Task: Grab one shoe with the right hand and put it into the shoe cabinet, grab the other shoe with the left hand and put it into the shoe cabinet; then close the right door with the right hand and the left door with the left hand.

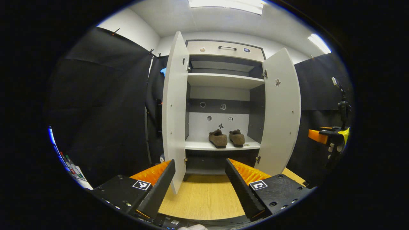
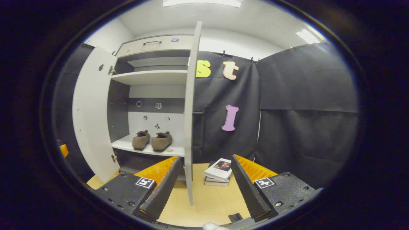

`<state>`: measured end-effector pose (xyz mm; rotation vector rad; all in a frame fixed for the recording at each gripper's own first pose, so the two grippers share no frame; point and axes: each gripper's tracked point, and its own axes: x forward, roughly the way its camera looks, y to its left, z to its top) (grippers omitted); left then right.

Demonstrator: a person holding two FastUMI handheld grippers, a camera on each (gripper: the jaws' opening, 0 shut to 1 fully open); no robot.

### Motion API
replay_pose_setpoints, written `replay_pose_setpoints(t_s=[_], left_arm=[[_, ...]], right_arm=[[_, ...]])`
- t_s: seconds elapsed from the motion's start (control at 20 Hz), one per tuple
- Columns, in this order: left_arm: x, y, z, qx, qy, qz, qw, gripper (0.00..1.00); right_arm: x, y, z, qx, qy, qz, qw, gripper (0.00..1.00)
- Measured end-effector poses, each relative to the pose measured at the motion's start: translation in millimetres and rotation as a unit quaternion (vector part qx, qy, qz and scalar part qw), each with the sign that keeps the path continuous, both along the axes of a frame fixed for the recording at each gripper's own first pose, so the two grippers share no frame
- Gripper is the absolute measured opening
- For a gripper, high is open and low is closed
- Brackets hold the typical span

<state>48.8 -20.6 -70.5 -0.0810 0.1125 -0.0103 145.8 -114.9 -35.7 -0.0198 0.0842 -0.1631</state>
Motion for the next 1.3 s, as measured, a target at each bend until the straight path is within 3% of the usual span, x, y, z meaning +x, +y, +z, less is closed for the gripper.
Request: replay_pose_setpoints(t_s=[0.2, 0.45, 0.65, 0.8, 0.85, 1.3], left_arm=[[6.5, -7.3, -4.9, 0.000, 0.007, 0.012, 1.000, 0.96], [16.9, -14.6, -6.3, -0.005, 0.010, 0.027, 1.000, 0.96], [23.8, -20.8, -4.5, -0.007, 0.008, 0.032, 0.999, 0.96], [28.7, -25.9, -3.7, -0.005, 0.006, 0.030, 1.000, 0.96], [30.0, -27.2, -3.6, -0.005, 0.006, 0.029, 1.000, 0.96], [29.8, -14.7, -5.4, -0.006, 0.012, 0.039, 0.999, 0.96]], right_arm=[[44.9, -38.7, 15.8, 0.004, -0.014, -0.021, 1.000, 0.99], [87.3, -47.3, 24.2, -0.001, -0.017, -0.003, 1.000, 0.99], [94.6, -36.3, 25.1, 0.005, -0.013, 0.026, 1.000, 0.98], [98.8, -31.5, 26.3, 0.001, -0.008, 0.035, 0.999, 0.88], [96.5, -29.5, 27.3, -0.002, -0.009, 0.035, 0.999, 0.93], [90.8, 25.9, 22.7, 0.000, -0.001, 0.082, 0.997, 0.93]])
